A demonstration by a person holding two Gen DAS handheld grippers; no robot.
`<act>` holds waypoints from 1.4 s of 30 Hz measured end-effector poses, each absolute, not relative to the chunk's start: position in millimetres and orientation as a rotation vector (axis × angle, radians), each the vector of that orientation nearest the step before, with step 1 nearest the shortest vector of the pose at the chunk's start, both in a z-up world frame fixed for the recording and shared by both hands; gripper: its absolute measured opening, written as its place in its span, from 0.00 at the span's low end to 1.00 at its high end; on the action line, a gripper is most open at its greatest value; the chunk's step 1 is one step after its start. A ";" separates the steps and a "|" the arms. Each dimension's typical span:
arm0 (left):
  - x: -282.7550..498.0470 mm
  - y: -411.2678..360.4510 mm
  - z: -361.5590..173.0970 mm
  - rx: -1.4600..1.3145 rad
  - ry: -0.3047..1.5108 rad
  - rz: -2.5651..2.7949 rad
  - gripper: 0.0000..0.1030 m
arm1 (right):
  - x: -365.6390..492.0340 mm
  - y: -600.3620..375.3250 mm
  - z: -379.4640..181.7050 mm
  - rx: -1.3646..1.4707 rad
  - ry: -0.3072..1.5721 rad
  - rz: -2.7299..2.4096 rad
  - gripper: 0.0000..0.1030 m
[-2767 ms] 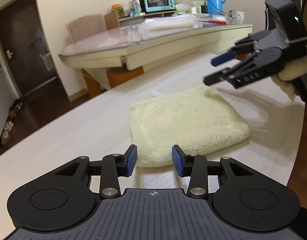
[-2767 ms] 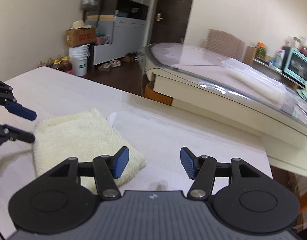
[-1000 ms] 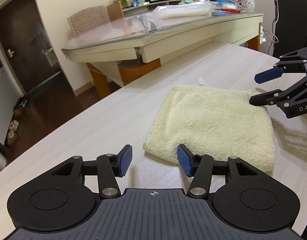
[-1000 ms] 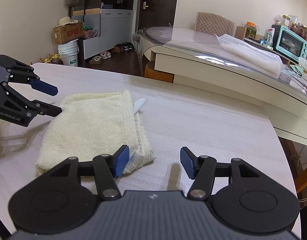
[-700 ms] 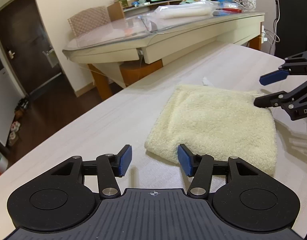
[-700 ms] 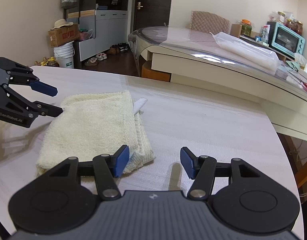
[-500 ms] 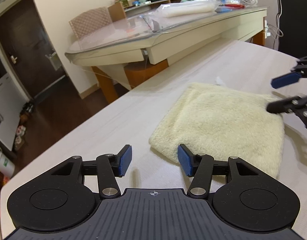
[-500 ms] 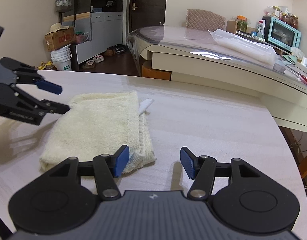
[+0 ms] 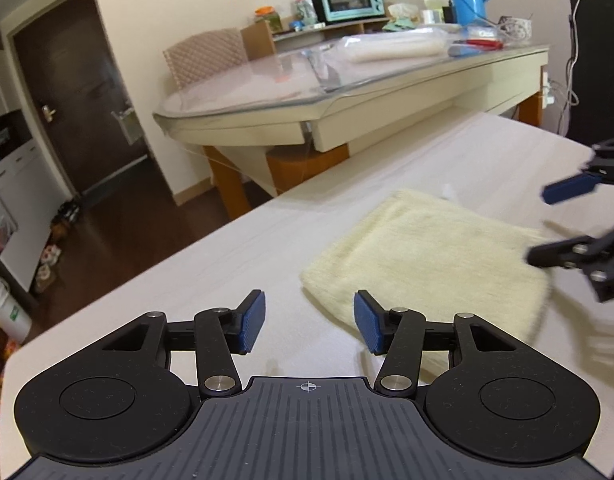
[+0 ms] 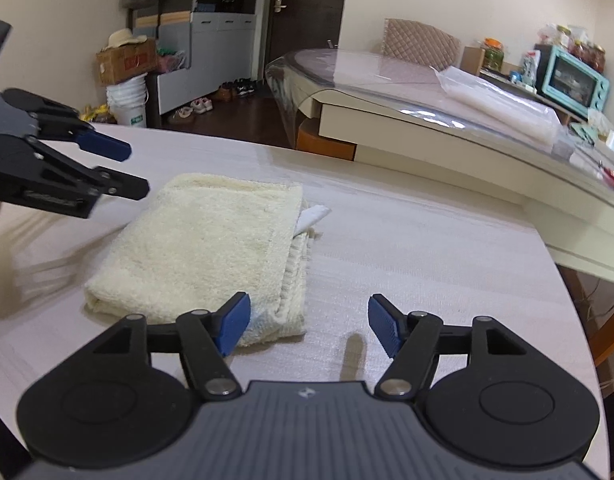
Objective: Fold towel
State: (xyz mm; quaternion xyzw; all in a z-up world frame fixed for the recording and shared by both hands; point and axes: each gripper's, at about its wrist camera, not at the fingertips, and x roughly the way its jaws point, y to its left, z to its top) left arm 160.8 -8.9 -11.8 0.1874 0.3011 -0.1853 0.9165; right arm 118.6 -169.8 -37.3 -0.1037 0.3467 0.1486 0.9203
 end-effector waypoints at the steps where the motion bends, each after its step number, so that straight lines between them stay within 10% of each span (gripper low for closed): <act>1: 152.2 -9.8 -12.8 0.377 0.623 -0.388 0.53 | 118.9 -168.5 -37.3 -0.219 0.715 0.302 0.68; 22: 115.7 -13.7 -27.7 0.280 0.665 -0.365 0.53 | 119.7 -165.6 -38.2 -0.280 0.693 0.282 0.76; 33: 97.7 -19.1 -22.4 0.200 0.678 -0.316 0.82 | 85.6 -191.0 -32.1 -0.166 0.670 0.366 0.86; 42: 95.5 -30.1 -28.2 0.243 0.653 -0.240 0.83 | 70.2 -200.6 -30.0 -0.122 0.641 0.382 0.87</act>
